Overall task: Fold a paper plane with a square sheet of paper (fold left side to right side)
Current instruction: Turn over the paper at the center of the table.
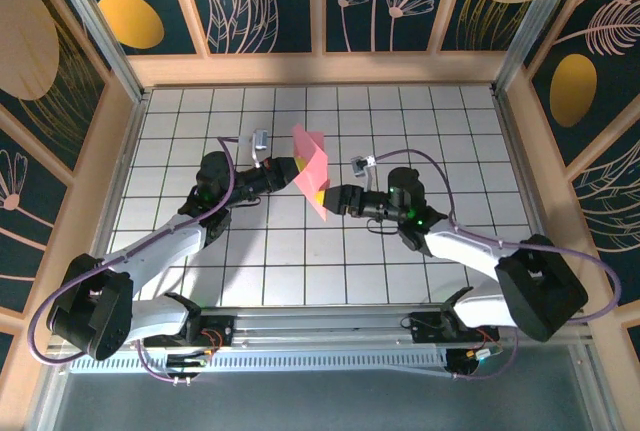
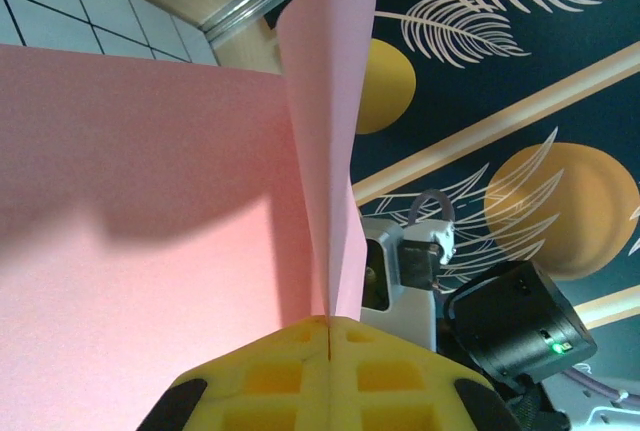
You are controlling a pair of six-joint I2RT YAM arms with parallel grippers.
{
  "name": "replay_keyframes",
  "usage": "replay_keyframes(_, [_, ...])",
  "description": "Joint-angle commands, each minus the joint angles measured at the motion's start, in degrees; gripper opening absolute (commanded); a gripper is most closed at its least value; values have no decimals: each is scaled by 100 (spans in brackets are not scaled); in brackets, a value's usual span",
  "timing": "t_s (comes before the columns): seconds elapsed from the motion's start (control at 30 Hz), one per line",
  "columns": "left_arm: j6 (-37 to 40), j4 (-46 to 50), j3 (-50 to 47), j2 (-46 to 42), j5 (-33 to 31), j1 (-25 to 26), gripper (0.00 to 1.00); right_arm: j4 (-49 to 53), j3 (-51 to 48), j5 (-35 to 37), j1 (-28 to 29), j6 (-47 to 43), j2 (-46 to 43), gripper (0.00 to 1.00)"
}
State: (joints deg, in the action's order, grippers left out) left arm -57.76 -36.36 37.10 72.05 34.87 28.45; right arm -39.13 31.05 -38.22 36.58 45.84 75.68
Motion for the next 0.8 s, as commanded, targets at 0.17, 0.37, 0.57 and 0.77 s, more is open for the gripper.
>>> replay_keyframes(0.17, [-78,-255,157,44,107,43,0,-641,420,-116,-132,28,107,58])
replay_keyframes(0.37, [-31,-159,166,91,80,47,1,-368,467,-41,-209,-118,-48,20])
replay_keyframes(0.57, [566,952,334,-188,-558,47,21,245,500,190,-207,-366,-299,0])
replay_keyframes(0.77, [1143,2273,407,-810,-1851,33,52,1815,789,1002,-164,-1031,-686,0])
